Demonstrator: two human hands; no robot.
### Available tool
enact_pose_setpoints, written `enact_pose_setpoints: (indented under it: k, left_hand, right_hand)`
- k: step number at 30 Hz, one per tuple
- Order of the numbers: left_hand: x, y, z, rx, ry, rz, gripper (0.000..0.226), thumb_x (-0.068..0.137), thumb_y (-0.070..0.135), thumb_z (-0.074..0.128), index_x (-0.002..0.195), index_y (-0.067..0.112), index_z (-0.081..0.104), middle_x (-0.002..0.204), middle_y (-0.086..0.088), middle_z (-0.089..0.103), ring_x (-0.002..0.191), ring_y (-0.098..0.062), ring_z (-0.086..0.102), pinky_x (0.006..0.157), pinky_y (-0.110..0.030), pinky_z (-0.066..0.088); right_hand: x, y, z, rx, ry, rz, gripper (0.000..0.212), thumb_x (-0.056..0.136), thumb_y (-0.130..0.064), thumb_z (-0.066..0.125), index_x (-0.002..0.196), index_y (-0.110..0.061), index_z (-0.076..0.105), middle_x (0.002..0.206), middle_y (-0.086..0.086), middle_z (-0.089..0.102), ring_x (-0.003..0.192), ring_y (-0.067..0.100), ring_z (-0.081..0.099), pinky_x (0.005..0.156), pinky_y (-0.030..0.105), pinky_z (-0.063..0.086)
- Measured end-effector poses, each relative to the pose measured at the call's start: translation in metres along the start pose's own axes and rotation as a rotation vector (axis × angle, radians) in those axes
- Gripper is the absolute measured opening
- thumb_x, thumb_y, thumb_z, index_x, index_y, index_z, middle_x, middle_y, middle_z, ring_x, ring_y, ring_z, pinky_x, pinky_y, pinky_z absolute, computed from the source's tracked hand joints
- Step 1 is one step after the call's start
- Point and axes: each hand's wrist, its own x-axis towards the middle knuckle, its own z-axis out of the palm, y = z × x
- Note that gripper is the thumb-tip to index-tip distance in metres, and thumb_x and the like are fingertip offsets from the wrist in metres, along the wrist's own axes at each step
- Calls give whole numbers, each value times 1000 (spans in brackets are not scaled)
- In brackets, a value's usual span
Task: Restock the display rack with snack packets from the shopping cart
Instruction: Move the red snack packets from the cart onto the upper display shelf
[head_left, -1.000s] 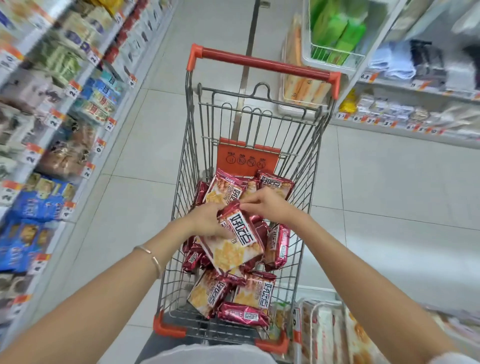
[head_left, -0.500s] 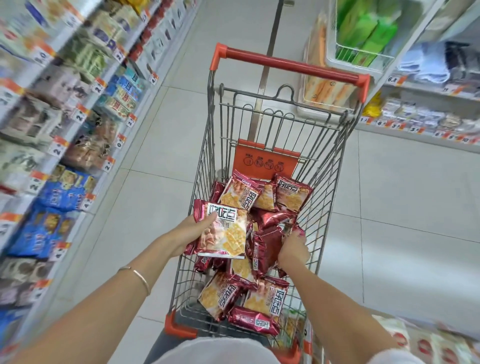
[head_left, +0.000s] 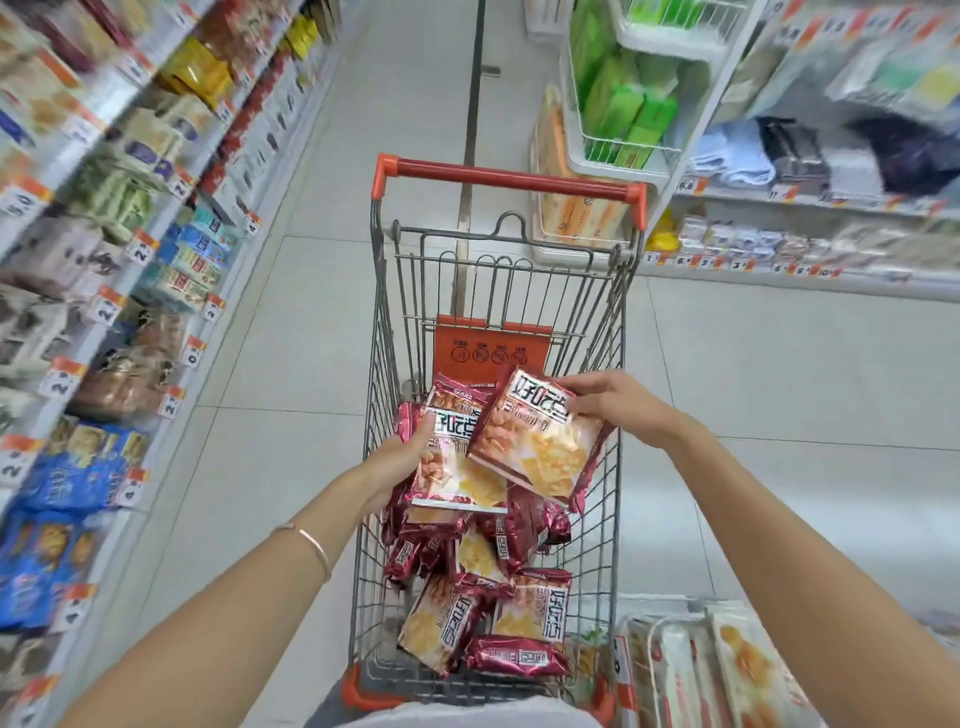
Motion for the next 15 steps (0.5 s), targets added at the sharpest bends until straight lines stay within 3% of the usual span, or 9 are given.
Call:
enact_pose_setpoints:
  k: [2,4,7,10,12,14,15]
  left_hand:
    - [-5,11,3,29,-91,15,122,65,95,42,159,24,9,166,-7,10,152,-33,13,120,-59,10]
    - [10,10,1,53,-176,42,118,66,96,38,158,27,13,165,-7,12,152,-35,12,119,-62,9]
    - [0,13,-4,65,-305,24,117,58,98,49,150,27,36,156,-15,38,143,-38,37,114,-64,28]
    - [-39,19,-11,60,-363,86,85,72,66,71,130,4,55,115,-18,72,100,-31,71,87,-42,54]
    - [-53,19,-16,41,-396,136,76,70,54,76,123,2,60,100,-15,76,82,-28,73,75,-37,58]
    - [-62,24,-20,5,-415,191,63,75,54,73,115,6,65,93,-12,76,78,-26,72,77,-36,57]
    - [-67,28,-19,0,-432,220,54,80,53,70,110,7,66,91,-12,76,76,-25,72,78,-36,56]
  right_hand:
    - [-5,-11,14,-10,-92,24,34,93,-5,62,122,-23,69,112,1,74,97,19,71,83,27,56]
    - [-11,-19,34,-31,-77,20,33,93,-4,62,117,-25,71,111,0,73,89,19,67,78,26,55]
    - [-24,-27,58,-8,-32,21,32,93,-4,62,114,-25,71,93,12,72,73,27,56,70,31,54]
    - [-41,-42,81,21,65,5,37,92,-12,66,127,-23,66,123,14,67,97,26,62,97,47,52]
    - [-56,-51,97,134,242,19,64,88,-24,72,146,-18,46,141,10,54,109,17,60,106,39,44]
    - [-74,-55,111,354,331,139,85,81,-44,76,148,-12,36,136,12,57,109,22,64,104,42,46]
    - [-85,-56,117,491,297,200,76,80,-51,73,137,-7,46,123,13,66,100,24,69,97,42,52]
